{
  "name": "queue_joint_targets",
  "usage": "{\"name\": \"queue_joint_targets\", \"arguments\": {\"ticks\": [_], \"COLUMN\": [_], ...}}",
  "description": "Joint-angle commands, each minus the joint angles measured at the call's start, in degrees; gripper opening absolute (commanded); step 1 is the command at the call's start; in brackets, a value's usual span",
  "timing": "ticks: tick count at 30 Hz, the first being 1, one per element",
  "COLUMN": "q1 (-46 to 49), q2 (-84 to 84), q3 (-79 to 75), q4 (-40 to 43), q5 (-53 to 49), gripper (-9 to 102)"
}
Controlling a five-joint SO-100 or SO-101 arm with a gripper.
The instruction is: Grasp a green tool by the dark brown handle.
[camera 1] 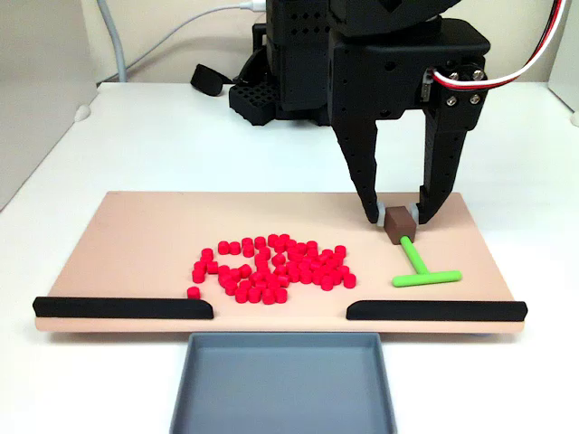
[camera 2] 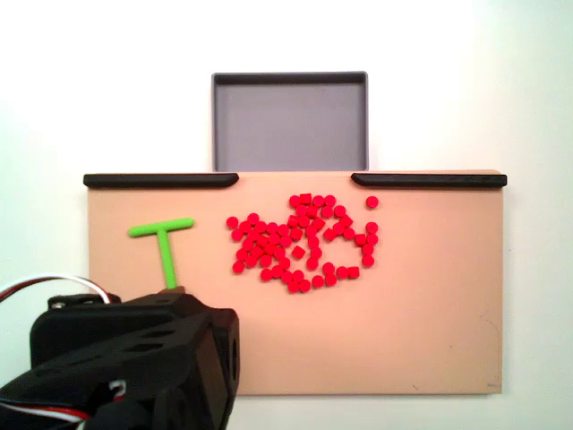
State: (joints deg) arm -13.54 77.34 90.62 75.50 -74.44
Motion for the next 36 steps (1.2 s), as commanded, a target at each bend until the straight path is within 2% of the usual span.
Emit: {"name": "queue_joint_targets", "arguments": {"ticks": [1, 5, 10, 20, 28, 36], "q1": [-0.6, -0.9, -1.1, -1.5, 5.9, 15.6], "q2": [0.6, 0.6, 0.6, 7.3, 15.4, 18.8], "q3": [-1.8, -1.8, -1.9, -1.9, -1.9, -1.2], "q4": [-0.2, -0.2, -0.2, 0.6, 7.8, 8.4], "q5": [0.4, 0.8, 1.1, 1.8, -8.5, -13.8], "gripper": [11, 10, 0, 0, 0, 0]}}
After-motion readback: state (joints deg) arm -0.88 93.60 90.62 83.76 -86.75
